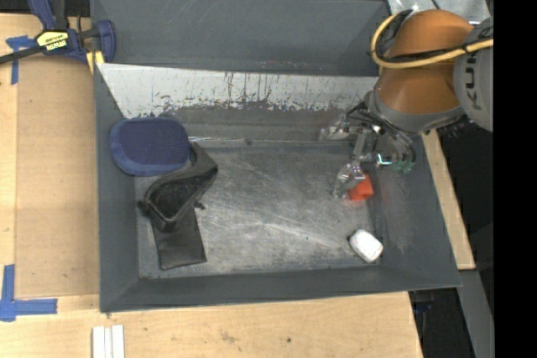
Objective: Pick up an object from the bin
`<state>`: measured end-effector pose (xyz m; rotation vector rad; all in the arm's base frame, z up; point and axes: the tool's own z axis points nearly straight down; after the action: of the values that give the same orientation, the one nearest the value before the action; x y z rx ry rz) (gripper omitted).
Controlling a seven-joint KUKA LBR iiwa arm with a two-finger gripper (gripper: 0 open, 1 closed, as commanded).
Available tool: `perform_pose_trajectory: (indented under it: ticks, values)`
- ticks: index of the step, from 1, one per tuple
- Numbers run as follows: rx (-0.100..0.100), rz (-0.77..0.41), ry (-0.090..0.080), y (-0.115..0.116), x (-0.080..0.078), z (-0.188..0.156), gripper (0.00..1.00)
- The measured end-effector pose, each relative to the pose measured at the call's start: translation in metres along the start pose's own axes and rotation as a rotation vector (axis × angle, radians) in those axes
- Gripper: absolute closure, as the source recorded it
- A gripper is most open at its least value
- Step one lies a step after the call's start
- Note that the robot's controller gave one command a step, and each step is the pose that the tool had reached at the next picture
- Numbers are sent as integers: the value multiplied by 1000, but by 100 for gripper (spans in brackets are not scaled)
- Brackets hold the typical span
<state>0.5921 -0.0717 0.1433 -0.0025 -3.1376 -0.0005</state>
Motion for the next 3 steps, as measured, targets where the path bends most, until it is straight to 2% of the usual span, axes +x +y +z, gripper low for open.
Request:
perform_pose_trajectory:
  ticks: [1, 2, 3]
  values:
    - [3, -338, -9, -77, -16, 42, 0]
    - [-12, -536, -12, -78, -25, 70, 0]
    - [-21, -698, -8, -72, -35, 70, 0]
